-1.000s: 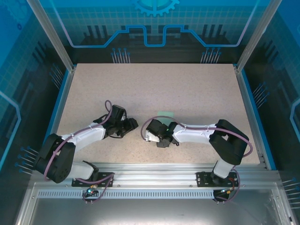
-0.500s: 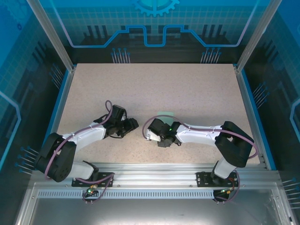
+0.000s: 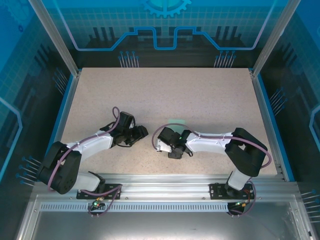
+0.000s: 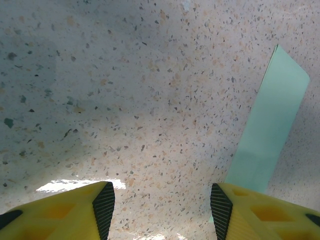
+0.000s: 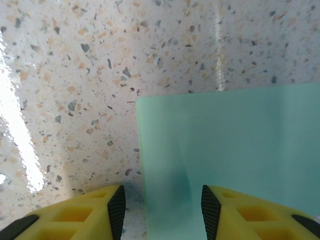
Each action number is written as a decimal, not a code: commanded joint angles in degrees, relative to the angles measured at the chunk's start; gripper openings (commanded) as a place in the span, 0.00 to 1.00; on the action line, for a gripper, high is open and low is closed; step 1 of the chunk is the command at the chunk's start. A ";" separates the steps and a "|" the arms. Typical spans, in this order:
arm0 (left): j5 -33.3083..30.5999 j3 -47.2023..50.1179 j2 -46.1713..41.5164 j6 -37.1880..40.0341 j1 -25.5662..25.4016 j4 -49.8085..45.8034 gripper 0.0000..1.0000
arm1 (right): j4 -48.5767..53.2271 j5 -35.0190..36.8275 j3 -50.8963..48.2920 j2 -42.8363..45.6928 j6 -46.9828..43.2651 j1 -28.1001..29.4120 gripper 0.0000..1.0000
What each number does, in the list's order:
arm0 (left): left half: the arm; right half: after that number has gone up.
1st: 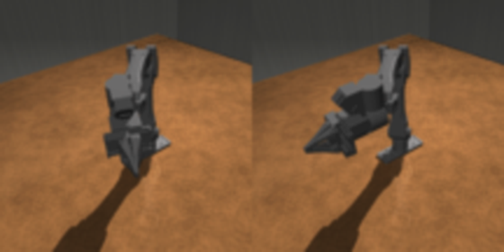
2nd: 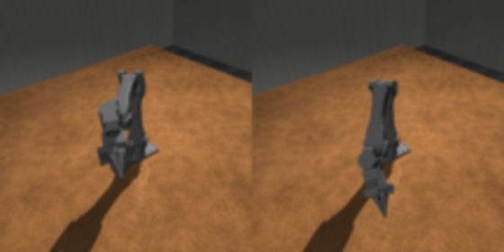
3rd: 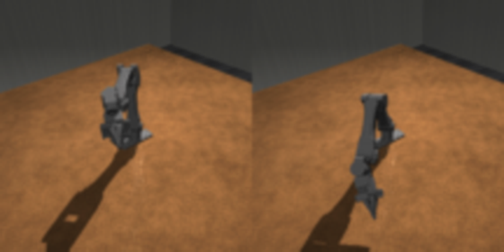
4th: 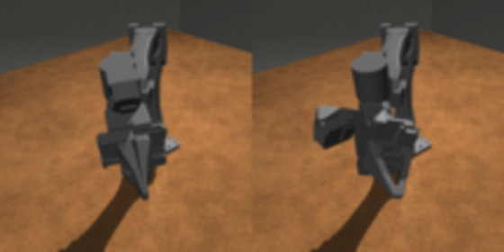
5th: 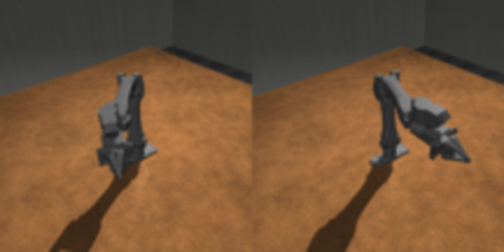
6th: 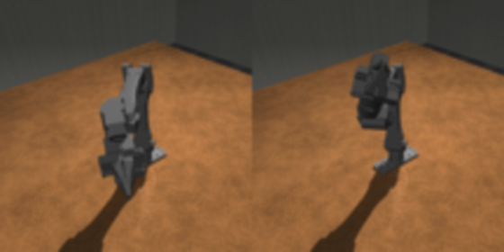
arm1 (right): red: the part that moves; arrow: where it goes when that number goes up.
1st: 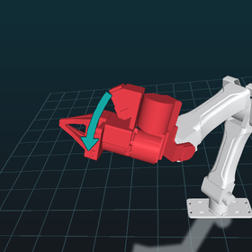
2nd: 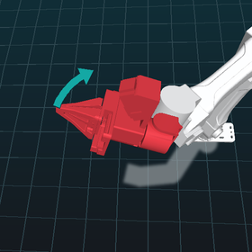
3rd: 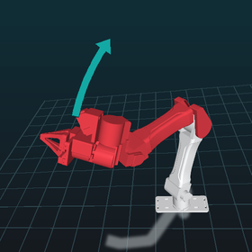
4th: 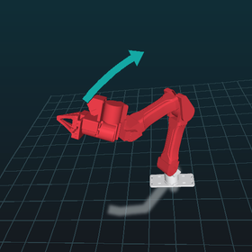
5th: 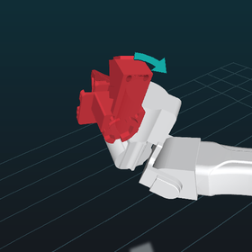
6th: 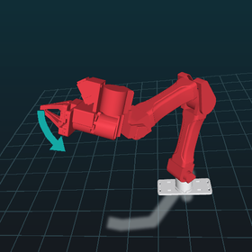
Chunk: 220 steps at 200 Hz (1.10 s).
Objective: Fold a paper plane with a square sheet of paper (pick it up from the middle)
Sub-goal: Fold the triangle a second time at the center of the table.
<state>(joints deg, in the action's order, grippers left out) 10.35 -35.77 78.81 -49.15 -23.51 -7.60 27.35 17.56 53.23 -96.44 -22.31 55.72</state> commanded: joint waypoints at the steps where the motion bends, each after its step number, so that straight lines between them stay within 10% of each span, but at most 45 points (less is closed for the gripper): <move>1: 1.64 0.50 0.76 0.28 0.48 0.14 0.57 | -1.03 1.01 -0.40 -0.83 0.16 -0.59 0.47; 154: 2.38 -0.13 1.44 0.02 0.52 0.64 0.57 | -3.54 5.49 -2.05 3.39 3.39 -1.45 0.12; 220: 12.09 -4.02 7.35 -3.35 -0.10 9.06 0.65 | -7.40 -0.75 -4.77 7.19 5.26 -1.58 0.00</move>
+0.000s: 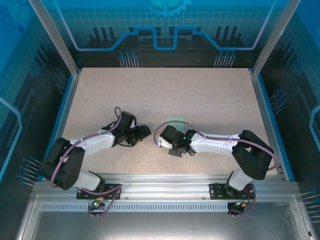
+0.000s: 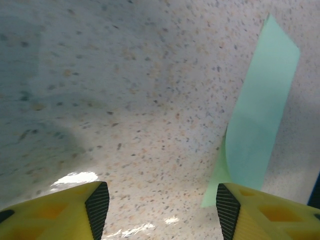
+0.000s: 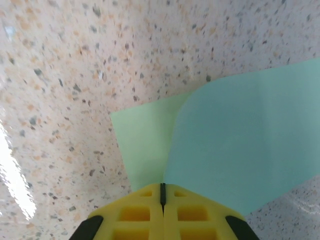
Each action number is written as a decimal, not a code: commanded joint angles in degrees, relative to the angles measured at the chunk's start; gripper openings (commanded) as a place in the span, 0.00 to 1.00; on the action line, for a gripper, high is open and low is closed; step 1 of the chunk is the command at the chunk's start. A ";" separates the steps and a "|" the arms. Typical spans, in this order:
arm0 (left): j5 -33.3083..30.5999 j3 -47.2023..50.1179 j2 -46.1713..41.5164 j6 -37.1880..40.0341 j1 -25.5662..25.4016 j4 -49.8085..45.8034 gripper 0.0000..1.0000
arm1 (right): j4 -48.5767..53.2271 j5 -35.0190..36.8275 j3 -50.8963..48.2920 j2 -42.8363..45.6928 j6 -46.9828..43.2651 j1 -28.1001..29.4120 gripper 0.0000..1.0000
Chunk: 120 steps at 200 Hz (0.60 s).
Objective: Fold a paper plane with a square sheet of paper (pick it up from the middle)
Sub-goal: Fold the triangle a second time at the center of the table.
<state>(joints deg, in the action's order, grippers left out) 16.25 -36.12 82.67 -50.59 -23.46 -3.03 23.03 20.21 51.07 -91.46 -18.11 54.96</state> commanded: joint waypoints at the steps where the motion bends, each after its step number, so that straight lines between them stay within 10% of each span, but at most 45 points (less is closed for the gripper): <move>1: 6.35 -3.86 3.69 -1.98 -0.21 4.46 0.65 | -3.21 -3.41 -2.67 2.23 1.06 -0.86 0.00; 120: 7.91 -13.77 17.31 -9.99 -8.83 8.80 0.70 | -5.52 -2.09 -6.14 5.91 0.75 -1.90 0.01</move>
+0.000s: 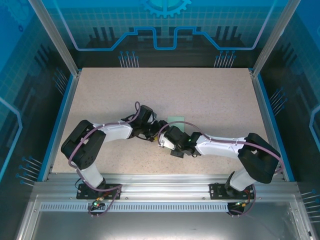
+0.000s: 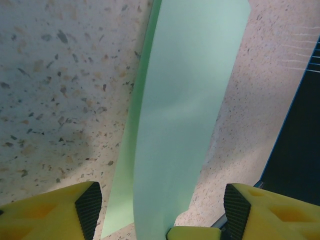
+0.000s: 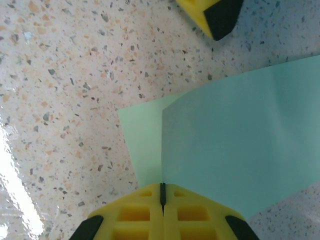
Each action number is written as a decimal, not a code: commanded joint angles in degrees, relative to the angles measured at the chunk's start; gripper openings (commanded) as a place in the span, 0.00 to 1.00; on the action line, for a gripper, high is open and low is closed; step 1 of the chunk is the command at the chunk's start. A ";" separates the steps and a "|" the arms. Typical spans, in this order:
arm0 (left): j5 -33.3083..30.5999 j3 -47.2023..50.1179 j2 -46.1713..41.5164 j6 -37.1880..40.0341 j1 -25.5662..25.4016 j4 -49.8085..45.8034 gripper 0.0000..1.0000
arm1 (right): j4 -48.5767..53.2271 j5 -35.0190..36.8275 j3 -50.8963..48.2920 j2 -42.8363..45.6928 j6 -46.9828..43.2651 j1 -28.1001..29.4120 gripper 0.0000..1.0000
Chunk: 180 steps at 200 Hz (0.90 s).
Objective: Fold a paper plane with a square sheet of paper (pick it up from the middle)
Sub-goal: Fold the triangle a second time at the center of the table.
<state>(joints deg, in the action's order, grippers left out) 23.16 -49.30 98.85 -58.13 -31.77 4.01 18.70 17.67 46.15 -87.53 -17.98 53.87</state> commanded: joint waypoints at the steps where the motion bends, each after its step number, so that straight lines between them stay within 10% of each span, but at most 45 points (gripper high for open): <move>1: 0.96 -0.61 1.15 -2.49 -0.59 1.77 0.70 | -1.24 0.44 -1.23 1.99 0.60 -0.79 0.01; 94: 2.40 -3.43 5.39 -4.13 -2.95 4.30 0.51 | -0.95 0.31 -1.43 2.38 0.81 -0.86 0.05; 180: 4.00 -5.50 7.59 -4.66 -2.95 6.25 0.41 | 1.13 0.18 -0.94 5.39 6.29 0.05 0.38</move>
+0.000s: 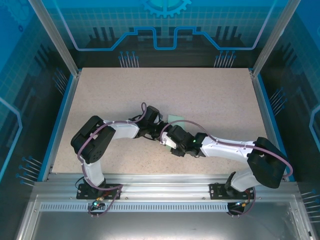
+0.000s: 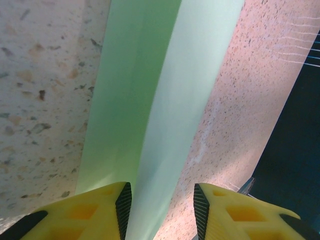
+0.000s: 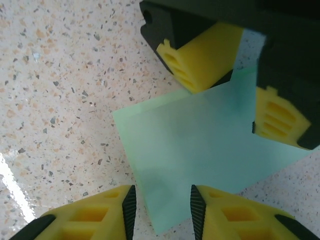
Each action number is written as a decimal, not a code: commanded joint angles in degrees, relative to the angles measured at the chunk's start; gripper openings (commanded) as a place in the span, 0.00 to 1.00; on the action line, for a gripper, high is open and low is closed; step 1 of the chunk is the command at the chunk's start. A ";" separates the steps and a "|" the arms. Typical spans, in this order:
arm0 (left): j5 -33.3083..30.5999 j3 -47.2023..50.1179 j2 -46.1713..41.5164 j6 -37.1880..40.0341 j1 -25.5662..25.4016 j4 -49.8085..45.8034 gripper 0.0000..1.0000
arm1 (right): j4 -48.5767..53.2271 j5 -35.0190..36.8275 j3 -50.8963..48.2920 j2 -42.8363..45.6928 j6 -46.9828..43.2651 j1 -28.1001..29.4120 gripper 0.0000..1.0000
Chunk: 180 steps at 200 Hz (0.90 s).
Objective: Fold a paper plane with a square sheet of paper (pick it up from the middle)
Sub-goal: Fold the triangle a second time at the center of the table.
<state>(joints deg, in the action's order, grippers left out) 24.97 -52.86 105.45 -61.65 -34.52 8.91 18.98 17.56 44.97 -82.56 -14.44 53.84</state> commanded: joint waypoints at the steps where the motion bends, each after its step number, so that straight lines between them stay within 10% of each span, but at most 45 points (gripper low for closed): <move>1: 2.18 -2.05 0.99 -1.13 -0.24 1.37 0.41 | 0.76 0.39 0.17 0.40 2.88 0.26 0.39; 125: 3.49 -2.70 0.20 -2.01 -0.18 1.60 0.43 | -5.52 13.03 2.29 -7.00 15.85 8.52 0.56; 180: 3.38 -2.69 -0.33 -1.79 -0.18 0.66 0.43 | -7.43 18.68 2.32 -8.92 17.72 8.59 0.40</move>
<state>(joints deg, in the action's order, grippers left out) 26.89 -54.22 105.51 -63.09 -34.52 9.76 13.80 33.71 47.33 -90.96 1.32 61.63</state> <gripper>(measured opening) 0.433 0.440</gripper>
